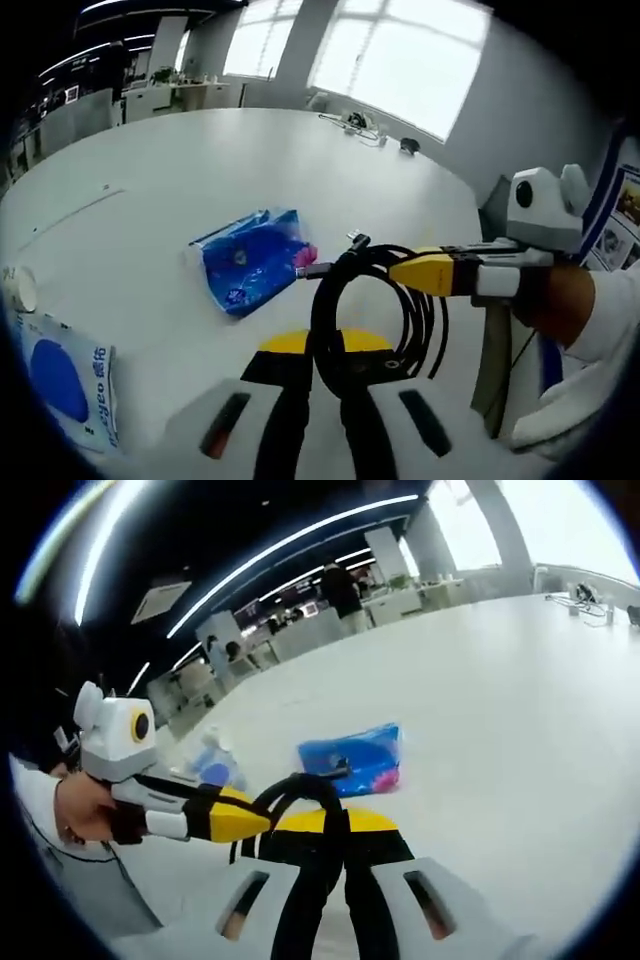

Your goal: Arrange the tabletop items into an orderly group along one side of the table until the central work area is clear of visible clutter.

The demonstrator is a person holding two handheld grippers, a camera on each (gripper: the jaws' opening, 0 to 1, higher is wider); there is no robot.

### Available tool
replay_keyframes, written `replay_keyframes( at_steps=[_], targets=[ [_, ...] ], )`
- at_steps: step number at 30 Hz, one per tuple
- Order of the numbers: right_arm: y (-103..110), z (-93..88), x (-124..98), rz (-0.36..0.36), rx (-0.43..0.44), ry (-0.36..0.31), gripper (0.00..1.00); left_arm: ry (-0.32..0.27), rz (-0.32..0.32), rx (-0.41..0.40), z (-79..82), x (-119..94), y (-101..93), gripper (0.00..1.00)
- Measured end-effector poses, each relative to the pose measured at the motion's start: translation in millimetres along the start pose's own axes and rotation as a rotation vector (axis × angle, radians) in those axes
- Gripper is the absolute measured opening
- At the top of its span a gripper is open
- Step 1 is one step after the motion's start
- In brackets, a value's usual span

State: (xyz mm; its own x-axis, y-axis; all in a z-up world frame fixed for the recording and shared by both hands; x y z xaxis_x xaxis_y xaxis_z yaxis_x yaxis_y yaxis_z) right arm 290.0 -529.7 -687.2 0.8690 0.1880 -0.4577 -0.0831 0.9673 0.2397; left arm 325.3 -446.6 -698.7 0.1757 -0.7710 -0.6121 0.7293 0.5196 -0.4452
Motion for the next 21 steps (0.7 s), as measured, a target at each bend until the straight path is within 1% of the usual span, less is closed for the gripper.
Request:
replay_keyframes(
  at_steps=[3, 4, 7, 8, 11, 17, 19, 21],
  targets=[
    [-4, -6.4, 6, 0.003, 0.006, 0.02, 0.01, 0.02, 0.011, -0.014, -2.8, 5, 3.5, 0.06],
    [-4, -8.2, 7, 0.005, 0.01, 0.027, 0.02, 0.035, 0.019, -0.019, -4.7, 7, 5.0, 0.05],
    [-8, -11.5, 11, 0.0, 0.018, 0.031, 0.02, 0.043, 0.019, -0.019, -5.1, 10, 6.6, 0.05],
    [-10, -15.3, 13, 0.002, 0.033, 0.047, 0.02, 0.048, 0.02, -0.019, -5.6, 11, 7.5, 0.05],
    [-12, -17.9, 18, 0.005, 0.052, 0.049, 0.02, 0.056, 0.027, -0.027, -4.9, 14, 11.3, 0.05],
    [-14, -22.2, 24, 0.011, 0.057, 0.067, 0.02, 0.081, 0.029, -0.053, -7.0, 18, 15.7, 0.05],
    [-16, -24.1, 26, 0.013, 0.064, 0.072, 0.02, 0.097, 0.029, -0.075, -8.4, 19, 17.0, 0.05],
    [-16, -26.8, 28, 0.013, 0.066, 0.078, 0.02, 0.099, 0.032, -0.086, -8.4, 20, 18.6, 0.04]
  ],
)
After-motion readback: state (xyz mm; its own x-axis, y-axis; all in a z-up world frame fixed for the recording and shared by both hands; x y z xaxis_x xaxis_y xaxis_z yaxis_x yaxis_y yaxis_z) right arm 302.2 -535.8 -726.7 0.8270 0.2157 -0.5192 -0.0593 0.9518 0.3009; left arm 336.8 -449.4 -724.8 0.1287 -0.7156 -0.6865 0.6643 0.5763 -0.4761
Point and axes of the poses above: the point that each gripper's makers call its tool centre point, and the gripper's own axes: x roughly forward along the fingers, y roughly to its left, z roughly out of its top, the point moved 2 cm from there along -x, roughly backward along the fingers, and after that the axes turned 11 degrees about -x, right-handed, at the moved point
